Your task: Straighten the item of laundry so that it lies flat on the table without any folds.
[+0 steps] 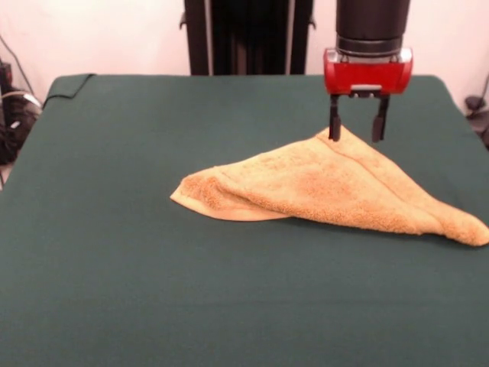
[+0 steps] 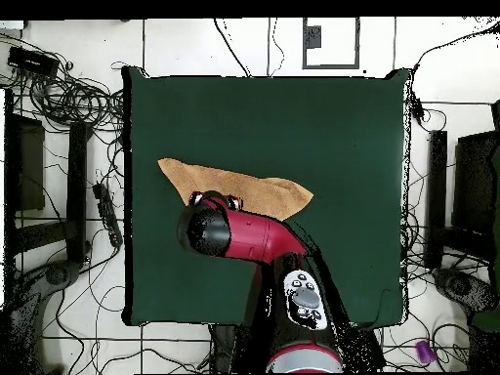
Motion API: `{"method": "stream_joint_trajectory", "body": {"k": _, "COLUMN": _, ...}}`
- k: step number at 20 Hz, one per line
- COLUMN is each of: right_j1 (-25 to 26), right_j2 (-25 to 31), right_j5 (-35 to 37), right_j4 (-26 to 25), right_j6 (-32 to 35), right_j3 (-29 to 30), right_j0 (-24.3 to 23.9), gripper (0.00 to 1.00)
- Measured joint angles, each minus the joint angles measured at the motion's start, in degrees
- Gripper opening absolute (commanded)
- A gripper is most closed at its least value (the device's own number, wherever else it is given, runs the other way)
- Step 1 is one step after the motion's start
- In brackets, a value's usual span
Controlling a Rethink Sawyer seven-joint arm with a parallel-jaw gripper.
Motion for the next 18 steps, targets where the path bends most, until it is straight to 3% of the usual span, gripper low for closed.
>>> {"method": "stream_joint_trajectory", "body": {"k": 9, "right_j1": 0.24, "right_j2": 0.28, "right_j5": -2.51, "right_j4": 0.00, "right_j6": 0.00, "right_j3": 0.50, "right_j0": -0.48, "gripper": 1.00}}
{"method": "stream_joint_trajectory", "body": {"k": 18, "right_j1": 2.42, "right_j2": 2.05, "right_j5": -6.52, "right_j4": -2.74, "right_j6": 0.00, "right_j3": 1.27, "right_j0": -4.17, "gripper": 1.00}}
